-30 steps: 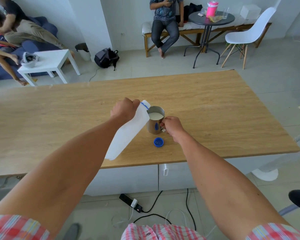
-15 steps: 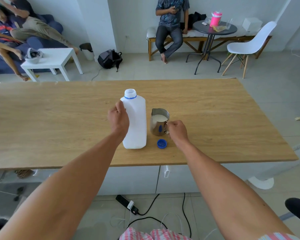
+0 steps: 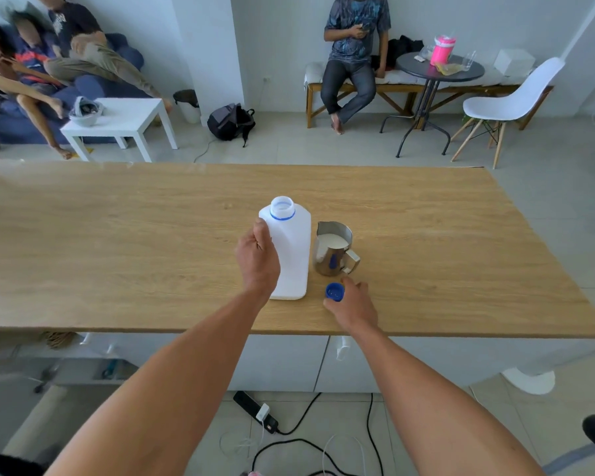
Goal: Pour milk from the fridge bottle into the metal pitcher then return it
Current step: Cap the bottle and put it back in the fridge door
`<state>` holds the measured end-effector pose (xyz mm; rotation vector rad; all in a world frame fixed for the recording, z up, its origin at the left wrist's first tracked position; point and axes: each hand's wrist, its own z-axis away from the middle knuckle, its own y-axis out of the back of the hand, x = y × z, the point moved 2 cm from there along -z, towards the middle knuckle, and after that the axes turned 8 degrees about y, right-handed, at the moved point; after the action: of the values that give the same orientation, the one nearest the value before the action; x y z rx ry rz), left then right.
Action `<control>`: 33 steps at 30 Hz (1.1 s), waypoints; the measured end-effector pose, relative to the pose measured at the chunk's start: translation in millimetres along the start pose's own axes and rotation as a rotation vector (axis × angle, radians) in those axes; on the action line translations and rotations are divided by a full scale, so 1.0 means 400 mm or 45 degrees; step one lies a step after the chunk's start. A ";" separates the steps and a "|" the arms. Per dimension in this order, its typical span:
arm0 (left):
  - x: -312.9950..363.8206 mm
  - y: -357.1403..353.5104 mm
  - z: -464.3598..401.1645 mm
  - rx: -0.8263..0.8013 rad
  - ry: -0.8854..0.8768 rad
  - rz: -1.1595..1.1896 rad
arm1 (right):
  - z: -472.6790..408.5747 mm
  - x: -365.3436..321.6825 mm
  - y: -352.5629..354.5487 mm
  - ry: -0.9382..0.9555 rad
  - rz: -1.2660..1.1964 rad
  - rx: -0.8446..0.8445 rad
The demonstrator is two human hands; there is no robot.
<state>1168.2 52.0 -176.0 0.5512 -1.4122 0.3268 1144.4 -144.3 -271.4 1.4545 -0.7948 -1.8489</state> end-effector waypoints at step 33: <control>0.000 -0.001 -0.007 -0.070 0.107 0.208 | -0.065 -0.551 0.391 1.091 0.579 -0.350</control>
<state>1170.8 53.2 -176.2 0.3736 -1.3837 0.4357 1227.4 -66.9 -24.8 1.5226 -0.3672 -0.8206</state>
